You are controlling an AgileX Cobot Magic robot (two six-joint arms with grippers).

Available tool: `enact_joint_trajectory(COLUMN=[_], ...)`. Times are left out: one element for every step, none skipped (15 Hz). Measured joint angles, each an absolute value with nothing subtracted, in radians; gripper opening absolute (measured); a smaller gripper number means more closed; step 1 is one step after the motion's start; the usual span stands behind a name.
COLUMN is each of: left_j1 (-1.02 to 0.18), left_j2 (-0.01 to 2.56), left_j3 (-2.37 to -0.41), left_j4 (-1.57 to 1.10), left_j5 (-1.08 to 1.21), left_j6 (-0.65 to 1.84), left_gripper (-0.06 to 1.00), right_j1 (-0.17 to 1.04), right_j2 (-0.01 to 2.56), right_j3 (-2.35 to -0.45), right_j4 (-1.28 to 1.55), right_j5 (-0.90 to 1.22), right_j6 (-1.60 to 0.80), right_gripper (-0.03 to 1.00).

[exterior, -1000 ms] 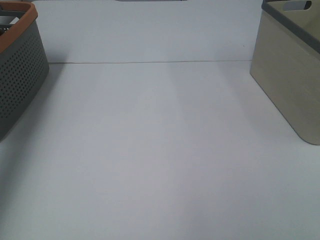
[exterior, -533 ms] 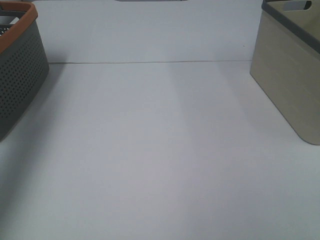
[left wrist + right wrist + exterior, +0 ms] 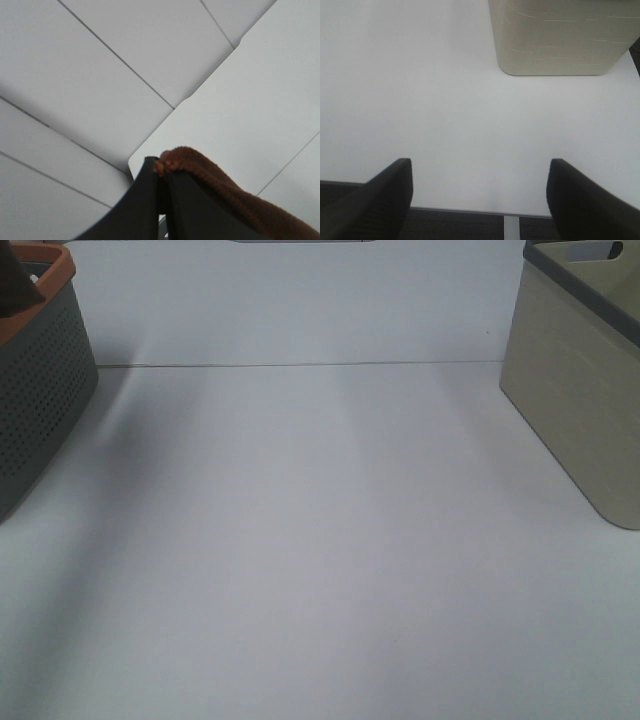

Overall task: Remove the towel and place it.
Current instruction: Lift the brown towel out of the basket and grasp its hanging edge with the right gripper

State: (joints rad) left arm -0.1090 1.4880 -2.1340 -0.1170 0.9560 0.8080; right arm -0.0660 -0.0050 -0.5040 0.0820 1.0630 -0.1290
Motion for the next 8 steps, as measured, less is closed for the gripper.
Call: enact_joint_trajectory(left_j1=[-0.143, -0.178, -0.212, -0.245, -0.263, -0.295, -0.325, -0.345], left_j2=[1.502, 1.52, 1.542, 1.563, 1.572, 1.584, 1.594, 1.605], left_j3=[-2.134, -2.134, -2.134, -2.134, -2.134, -2.134, -2.134, -2.134], left_j4=[-0.116, -0.11, -0.096, -0.081, -0.067, -0.041, -0.016, 0.006], left_j5=[0.956, 0.956, 0.949, 0.928, 0.92, 0.888, 0.867, 0.858], left_j6=[0.808, 0.807, 0.795, 0.78, 0.768, 0.744, 0.716, 0.687], left_gripper=[0.02, 0.02, 0.02, 0.02, 0.02, 0.02, 0.02, 0.02], right_j1=[-0.066, -0.066, -0.066, -0.066, -0.066, -0.066, -0.066, -0.066], right_j2=[-0.005, -0.005, -0.005, -0.005, -0.005, -0.005, -0.005, -0.005], right_j3=[-0.504, -0.504, -0.504, -0.504, -0.504, -0.504, -0.504, -0.504], right_j4=[0.082, 0.082, 0.082, 0.082, 0.082, 0.082, 0.082, 0.086], right_j5=[1.063, 1.063, 1.063, 1.063, 1.063, 1.063, 1.063, 1.063], right_j6=[-0.129, -0.129, -0.129, -0.129, -0.129, -0.129, -0.129, -0.129], right_gripper=[0.65, 0.65, 0.65, 0.65, 0.65, 0.65, 0.65, 0.65])
